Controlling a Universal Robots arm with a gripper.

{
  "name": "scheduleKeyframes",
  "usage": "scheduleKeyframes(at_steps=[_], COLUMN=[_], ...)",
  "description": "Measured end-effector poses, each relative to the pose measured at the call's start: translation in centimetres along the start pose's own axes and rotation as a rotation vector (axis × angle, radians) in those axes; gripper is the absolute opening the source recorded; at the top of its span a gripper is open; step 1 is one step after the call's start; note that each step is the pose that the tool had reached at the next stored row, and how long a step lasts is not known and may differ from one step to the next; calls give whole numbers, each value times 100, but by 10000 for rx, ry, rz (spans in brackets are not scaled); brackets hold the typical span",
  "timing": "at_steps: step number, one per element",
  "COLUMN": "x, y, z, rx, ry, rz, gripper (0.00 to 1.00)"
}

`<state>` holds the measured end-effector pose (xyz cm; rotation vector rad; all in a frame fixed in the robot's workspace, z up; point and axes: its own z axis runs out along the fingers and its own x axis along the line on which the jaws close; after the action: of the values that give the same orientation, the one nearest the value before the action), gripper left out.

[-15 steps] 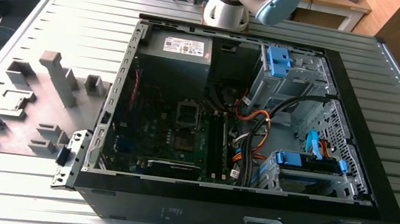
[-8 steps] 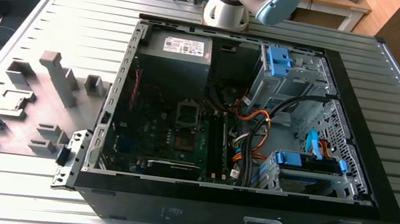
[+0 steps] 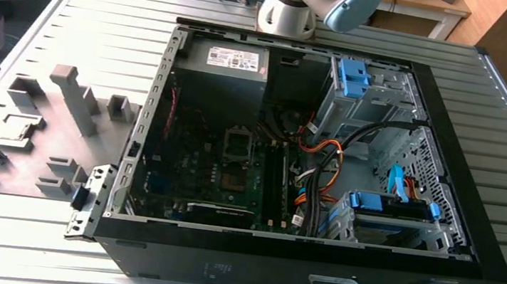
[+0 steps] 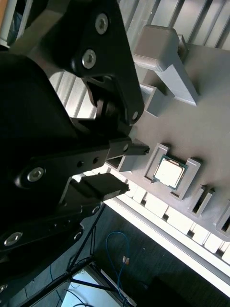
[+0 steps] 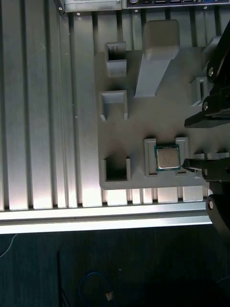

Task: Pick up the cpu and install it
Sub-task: 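Pick up the cpu and move it towards the insertion slot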

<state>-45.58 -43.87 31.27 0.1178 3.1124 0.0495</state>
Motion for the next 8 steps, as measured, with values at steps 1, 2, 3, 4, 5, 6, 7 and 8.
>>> scheduleKeyframes(at_steps=[1,2,3,4,5,6,7,8], x=[0,0,0,0,0,0,1,1], y=[0,0,0,0,0,0,-1,-2], z=[0,0,0,0,0,0,7,23], rx=[0,0,0,0,0,0,-2,-1], ry=[0,0,0,0,0,0,-2,-2], rz=[0,0,0,0,0,0,0,0], gripper=[41,47,47,47,53,53,53,53])
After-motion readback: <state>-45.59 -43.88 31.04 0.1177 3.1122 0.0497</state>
